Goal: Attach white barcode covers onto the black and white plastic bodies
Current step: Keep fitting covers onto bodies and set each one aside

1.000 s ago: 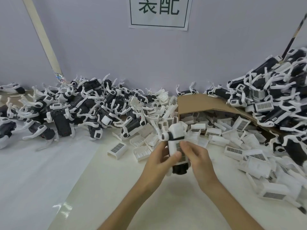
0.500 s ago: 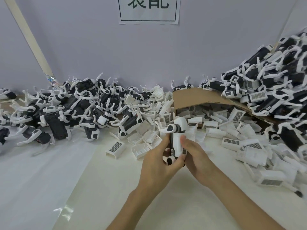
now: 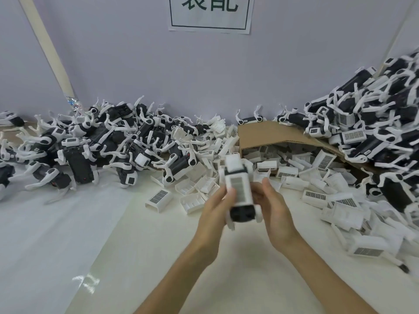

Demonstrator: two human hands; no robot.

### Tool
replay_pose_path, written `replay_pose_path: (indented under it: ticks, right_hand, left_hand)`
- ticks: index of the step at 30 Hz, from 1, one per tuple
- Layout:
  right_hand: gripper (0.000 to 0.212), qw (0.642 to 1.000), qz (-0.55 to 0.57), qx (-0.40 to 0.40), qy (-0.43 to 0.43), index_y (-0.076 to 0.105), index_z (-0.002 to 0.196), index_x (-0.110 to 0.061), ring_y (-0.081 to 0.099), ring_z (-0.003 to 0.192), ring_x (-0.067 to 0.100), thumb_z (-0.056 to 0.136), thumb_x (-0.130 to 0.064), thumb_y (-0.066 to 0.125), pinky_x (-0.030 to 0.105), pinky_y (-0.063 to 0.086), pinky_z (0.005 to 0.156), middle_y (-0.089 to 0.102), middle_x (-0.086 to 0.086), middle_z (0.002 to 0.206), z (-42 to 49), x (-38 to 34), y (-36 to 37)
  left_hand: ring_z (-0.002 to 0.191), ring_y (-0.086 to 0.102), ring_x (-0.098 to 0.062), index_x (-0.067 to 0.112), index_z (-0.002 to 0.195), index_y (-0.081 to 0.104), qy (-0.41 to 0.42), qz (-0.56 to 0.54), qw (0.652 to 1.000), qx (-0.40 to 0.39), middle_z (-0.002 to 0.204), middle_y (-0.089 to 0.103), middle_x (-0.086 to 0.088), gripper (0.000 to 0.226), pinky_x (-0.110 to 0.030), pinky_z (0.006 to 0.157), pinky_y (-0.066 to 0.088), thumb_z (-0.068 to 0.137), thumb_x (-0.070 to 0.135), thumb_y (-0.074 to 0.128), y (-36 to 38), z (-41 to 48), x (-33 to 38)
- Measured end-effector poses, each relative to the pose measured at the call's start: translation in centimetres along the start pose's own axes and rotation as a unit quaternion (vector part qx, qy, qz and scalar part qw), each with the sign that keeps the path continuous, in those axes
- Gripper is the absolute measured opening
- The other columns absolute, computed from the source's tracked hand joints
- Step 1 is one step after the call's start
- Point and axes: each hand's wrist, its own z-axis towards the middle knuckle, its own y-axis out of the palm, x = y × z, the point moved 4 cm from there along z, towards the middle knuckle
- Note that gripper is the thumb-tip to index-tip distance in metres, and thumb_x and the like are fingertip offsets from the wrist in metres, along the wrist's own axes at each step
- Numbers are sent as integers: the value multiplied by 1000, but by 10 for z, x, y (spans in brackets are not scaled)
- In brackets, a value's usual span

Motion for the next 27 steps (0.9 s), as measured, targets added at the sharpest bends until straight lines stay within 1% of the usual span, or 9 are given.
replay_pose_path:
  ticks: [2,4,8,10,13,16,19,23,27]
  right_hand:
    - [48,1000,-14,-6,-17,80,94,-18,67,89,16,96,-48,42,27,49,83,76,7,96,1,-4,-2]
    - [37,998,-44,-26,-47,78,97,-17,65,84,10,94,-35,47,20,47,78,76,0,93,-1,-8,2]
    - [29,993,-72,-62,-70,73,107,-11,64,82,1,88,-22,55,13,46,71,74,-9,89,-7,-4,12]
    - [29,992,-79,-67,-69,73,109,-12,65,84,4,86,-23,57,14,46,70,74,-5,92,-7,-4,14]
    - [29,992,-82,-66,-69,73,109,-14,68,89,10,86,-23,59,18,49,74,75,-1,98,-7,-4,13]
    - [27,991,-99,-62,-67,73,108,-19,68,93,19,85,-26,61,32,52,82,75,-1,99,-6,-3,12]
    - [25,987,-129,-54,-73,73,105,-24,67,95,18,84,-33,63,38,48,87,74,-5,98,-5,-3,10]
    - [44,984,-163,-48,-52,72,104,-27,65,97,10,75,-59,62,40,46,93,73,-10,100,-1,-1,4]
    - [37,982,-181,-41,-21,70,113,-28,66,99,9,87,-55,66,42,52,92,73,-12,104,2,4,4]
  left_hand:
    - [77,69,-26,15,123,67,-106,-126,986,35,99,74,-14,42,-33,58,55,103,41,41,-9,3,-5]
    - [59,59,-26,5,123,64,-136,-218,964,61,94,68,-18,44,-30,49,50,104,37,41,-15,7,-5]
    - [35,36,-17,6,97,69,-135,-242,959,63,62,56,-11,43,-28,49,47,105,34,37,-18,8,-8]
    - [36,33,-15,10,93,77,-138,-233,960,72,64,59,-10,48,-28,47,47,104,35,38,-20,8,-10]
    - [44,40,-17,11,99,79,-138,-213,964,80,74,63,-11,49,-25,46,45,103,42,41,-20,7,-8]
    - [61,61,-19,12,109,74,-135,-216,965,69,85,69,-9,49,-26,49,46,101,49,43,-17,6,-6]
    - [75,69,-22,10,124,65,-115,-198,972,55,93,71,-9,52,-32,62,48,101,51,43,-14,6,-4]
    - [119,64,-33,14,134,60,-60,-125,990,18,126,68,-16,48,-49,101,49,100,44,46,-16,7,-4]
    - [120,64,-34,22,137,58,-29,-62,998,-6,129,68,-12,41,-55,104,48,97,29,58,-17,8,-4]
